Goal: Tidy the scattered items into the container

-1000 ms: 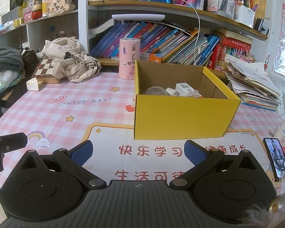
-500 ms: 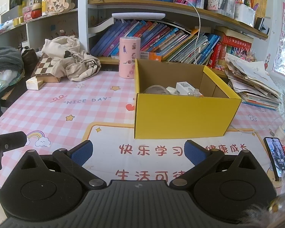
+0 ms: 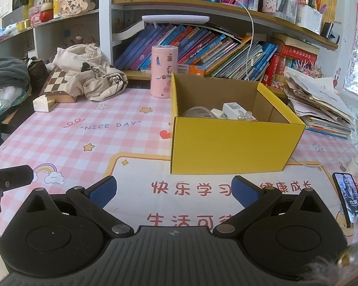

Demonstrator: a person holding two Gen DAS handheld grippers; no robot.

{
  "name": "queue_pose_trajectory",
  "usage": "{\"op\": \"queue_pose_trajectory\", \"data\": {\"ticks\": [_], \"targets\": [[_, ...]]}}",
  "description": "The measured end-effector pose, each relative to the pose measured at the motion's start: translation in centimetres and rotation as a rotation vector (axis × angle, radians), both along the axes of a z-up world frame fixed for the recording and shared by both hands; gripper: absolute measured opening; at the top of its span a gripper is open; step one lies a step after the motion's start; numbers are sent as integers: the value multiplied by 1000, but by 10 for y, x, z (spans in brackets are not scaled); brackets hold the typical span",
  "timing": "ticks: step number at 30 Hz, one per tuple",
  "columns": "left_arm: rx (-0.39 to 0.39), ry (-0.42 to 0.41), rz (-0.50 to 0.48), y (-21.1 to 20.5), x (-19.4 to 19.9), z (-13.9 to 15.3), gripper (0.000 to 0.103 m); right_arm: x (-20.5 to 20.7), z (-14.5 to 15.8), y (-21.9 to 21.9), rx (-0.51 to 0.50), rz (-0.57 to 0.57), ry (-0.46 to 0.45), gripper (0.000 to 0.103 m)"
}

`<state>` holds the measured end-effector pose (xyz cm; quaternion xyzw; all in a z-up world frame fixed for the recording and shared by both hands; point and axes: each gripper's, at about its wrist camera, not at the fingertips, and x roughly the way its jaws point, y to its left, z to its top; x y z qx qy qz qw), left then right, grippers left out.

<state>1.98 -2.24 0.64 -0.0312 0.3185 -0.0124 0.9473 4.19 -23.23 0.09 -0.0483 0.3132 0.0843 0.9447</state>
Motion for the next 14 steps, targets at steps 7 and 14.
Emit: {"op": "queue_pose_trajectory", "data": {"ticks": [7, 14], "targets": [[-16, 1, -31, 1, 2, -4, 103, 2, 0, 1, -4, 0, 4, 103], [-15, 30, -76, -4, 6, -9, 103, 4, -4, 3, -14, 5, 21, 103]]}}
